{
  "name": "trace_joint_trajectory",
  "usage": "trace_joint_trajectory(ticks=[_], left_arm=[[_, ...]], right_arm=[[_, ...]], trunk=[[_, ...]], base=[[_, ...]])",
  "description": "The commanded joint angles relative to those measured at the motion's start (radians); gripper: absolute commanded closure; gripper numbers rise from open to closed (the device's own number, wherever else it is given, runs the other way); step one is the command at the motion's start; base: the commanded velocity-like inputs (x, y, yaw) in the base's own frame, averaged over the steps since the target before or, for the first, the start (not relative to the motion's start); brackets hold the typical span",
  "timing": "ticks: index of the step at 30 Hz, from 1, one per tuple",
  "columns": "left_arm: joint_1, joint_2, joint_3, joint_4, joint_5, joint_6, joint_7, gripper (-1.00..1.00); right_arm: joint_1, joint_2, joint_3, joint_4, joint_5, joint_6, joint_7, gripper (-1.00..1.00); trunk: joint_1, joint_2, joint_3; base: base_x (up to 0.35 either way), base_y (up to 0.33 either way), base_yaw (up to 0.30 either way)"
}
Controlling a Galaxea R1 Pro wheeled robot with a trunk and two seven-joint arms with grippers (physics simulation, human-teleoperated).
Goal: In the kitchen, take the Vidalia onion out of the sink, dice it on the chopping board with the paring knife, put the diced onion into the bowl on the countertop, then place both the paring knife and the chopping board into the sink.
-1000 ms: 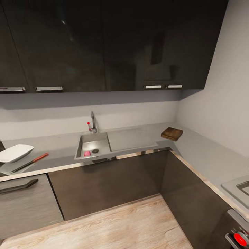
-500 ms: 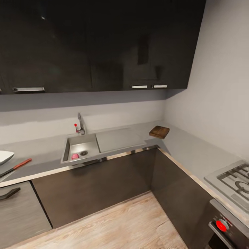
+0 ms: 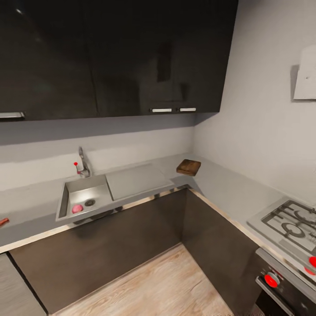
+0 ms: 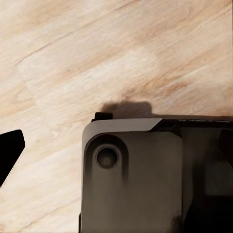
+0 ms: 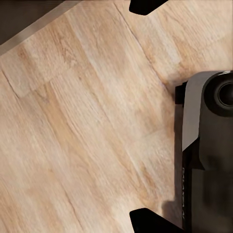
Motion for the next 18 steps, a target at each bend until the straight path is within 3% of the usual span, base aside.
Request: trace_joint_trajectory(ticks=[1,11,18], left_arm=[[0.000,0.000,0.001,-0.001,0.002,-0.002,0.000,-1.00],[0.000,0.000,0.000,-0.004,0.002,-0.002,-0.001,-1.00],[0.000,0.000,0.001,-0.001,0.003,-0.001,0.000,-1.00]], right_arm=[[-0.001,0.000,0.000,0.000,0.000,-0.003,0.000,-1.00],[-0.001,0.000,0.000,0.000,0.001,-0.003,0.000,-1.00],[-0.001,0.000,0.000,0.000,0.001,-0.003,0.000,-1.00]], trunk=[[0.000,-0.001,-0.001],[0.000,-0.001,-0.001],[-0.026,0.048,0.020]], base=[[0.024,0.023,-0.155],[0.005,0.004,-0.032],[0.000,0.000,0.000]])
